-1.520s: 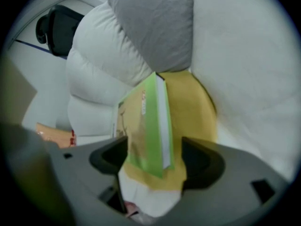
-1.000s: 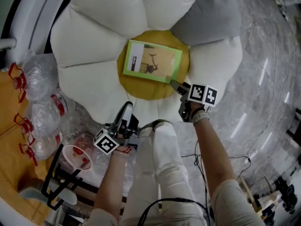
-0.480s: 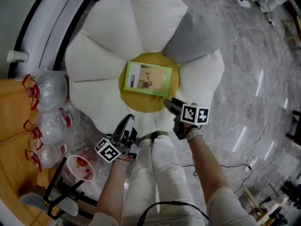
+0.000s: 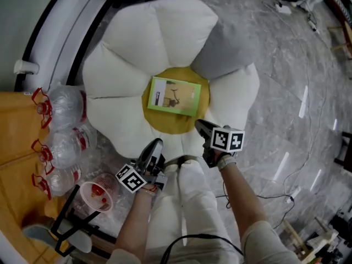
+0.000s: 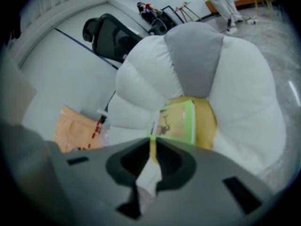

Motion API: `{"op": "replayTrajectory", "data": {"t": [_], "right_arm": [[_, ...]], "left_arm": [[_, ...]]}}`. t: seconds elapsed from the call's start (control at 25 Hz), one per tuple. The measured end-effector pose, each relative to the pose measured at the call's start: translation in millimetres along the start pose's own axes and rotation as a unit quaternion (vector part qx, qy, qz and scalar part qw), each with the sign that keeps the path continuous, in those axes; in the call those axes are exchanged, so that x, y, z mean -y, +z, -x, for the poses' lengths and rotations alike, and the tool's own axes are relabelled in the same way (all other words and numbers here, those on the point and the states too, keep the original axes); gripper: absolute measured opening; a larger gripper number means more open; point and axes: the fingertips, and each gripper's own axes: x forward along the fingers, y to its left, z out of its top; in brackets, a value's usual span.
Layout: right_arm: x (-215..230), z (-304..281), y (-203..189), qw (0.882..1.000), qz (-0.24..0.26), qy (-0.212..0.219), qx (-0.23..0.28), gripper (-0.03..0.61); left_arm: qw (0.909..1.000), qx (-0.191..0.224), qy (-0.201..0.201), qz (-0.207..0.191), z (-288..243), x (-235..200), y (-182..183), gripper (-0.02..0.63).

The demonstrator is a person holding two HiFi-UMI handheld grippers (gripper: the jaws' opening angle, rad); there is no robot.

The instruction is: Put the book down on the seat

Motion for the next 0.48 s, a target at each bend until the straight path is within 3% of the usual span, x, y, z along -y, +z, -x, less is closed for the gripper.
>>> {"op": "replayTrajectory", "data": {"t": [0.32,0.48], "right_arm": [[-50,22,8,0.998,0.058,0.038,0.0,0.015],[-90,47,10,0.995,0.077,0.07,0.007,0.015]], "left_arm": [[0.9994,-0.009,-0.007,-0.033,3,23,16,0.037],[0.9976,-0.039,-0.014,-0.055,6,44,19,0.037]]}}
